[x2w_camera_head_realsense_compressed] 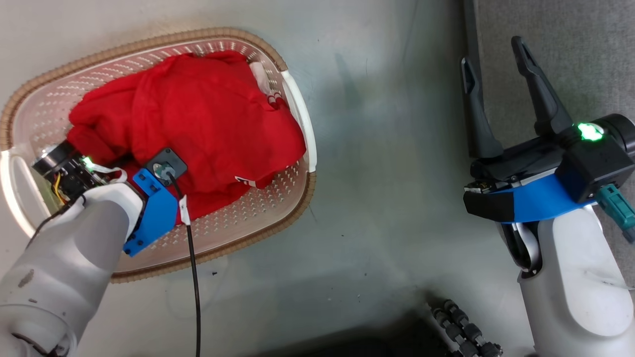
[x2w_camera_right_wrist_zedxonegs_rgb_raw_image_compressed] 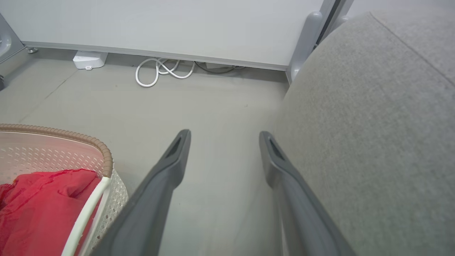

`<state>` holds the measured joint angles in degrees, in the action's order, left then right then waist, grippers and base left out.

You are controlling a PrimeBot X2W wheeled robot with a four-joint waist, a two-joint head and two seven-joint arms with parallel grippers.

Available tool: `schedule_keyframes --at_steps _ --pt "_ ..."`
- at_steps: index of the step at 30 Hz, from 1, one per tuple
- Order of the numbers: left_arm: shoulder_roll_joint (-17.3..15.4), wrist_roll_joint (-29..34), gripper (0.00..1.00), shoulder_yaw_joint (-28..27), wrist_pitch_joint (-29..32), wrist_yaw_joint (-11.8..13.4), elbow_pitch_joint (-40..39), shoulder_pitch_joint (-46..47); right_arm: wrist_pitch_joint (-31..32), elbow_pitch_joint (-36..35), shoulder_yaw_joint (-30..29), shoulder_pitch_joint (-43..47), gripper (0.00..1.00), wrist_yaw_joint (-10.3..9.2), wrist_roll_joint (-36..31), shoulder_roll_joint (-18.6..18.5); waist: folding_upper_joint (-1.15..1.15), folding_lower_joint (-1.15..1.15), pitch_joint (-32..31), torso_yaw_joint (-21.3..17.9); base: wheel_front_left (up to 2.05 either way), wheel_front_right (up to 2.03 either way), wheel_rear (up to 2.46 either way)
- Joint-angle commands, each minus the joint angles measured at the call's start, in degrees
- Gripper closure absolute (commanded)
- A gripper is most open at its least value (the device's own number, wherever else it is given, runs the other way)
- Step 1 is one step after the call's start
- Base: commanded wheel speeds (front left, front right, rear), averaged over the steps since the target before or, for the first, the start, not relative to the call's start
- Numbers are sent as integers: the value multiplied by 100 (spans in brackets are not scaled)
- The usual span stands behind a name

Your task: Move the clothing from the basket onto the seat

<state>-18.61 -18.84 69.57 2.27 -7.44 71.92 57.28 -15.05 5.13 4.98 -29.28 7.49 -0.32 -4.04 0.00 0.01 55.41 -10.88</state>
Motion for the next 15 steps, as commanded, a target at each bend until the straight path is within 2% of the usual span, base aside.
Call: schedule_keyframes --at_steps 1,11,12,13,14,15 --pt "-46 -32 0 41 23 -4 -7 130 -20 -37 -31 -116 0 1 -10 17 0 -1 74 -30 0 0 0" --pt "83 -142 0 196 334 -4 106 364 -20 -91 -124 -121 0 1 -42 34 0 -1 259 -28 0 0 0" --pt "83 -130 39 207 340 -4 112 375 -21 -93 -125 -124 0 1 -49 38 0 -1 263 -30 0 0 0" --pt "84 -112 85 220 329 -4 117 387 -20 -94 -132 -125 0 1 -49 39 0 -1 267 -30 0 0 0" --pt "88 -101 100 231 334 -4 119 382 -20 -93 -138 -130 0 1 -50 41 0 -1 269 -29 0 0 0" --pt "92 -103 100 241 340 -4 121 373 -21 -93 -142 -132 0 1 -53 43 0 -1 269 -27 0 0 0"
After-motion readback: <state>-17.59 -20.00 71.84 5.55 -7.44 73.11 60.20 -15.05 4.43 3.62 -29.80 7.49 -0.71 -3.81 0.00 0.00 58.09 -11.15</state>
